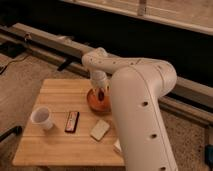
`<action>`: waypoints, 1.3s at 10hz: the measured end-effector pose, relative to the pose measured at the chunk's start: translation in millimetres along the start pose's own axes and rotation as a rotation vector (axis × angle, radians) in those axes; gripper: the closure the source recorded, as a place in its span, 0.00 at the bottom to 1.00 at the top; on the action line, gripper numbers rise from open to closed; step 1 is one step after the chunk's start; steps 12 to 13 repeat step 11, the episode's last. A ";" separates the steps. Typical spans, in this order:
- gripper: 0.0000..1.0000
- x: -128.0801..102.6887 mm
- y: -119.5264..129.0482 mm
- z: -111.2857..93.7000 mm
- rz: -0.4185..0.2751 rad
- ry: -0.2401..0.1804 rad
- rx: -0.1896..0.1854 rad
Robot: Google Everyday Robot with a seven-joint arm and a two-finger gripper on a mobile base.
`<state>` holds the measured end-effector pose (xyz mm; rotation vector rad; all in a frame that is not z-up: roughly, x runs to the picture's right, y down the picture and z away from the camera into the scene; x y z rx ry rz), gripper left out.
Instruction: Place the pepper in the ceramic bowl
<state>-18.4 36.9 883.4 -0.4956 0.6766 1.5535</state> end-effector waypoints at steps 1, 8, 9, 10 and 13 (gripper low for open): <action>0.21 -0.7 -2.9 1.2 0.000 0.006 0.005; 0.20 25.9 0.4 -26.5 -0.145 0.013 -0.232; 0.20 26.3 -0.6 -27.6 -0.146 0.011 -0.240; 0.20 26.8 2.3 -27.9 -0.150 0.011 -0.242; 0.20 27.3 3.8 -28.1 -0.152 0.012 -0.243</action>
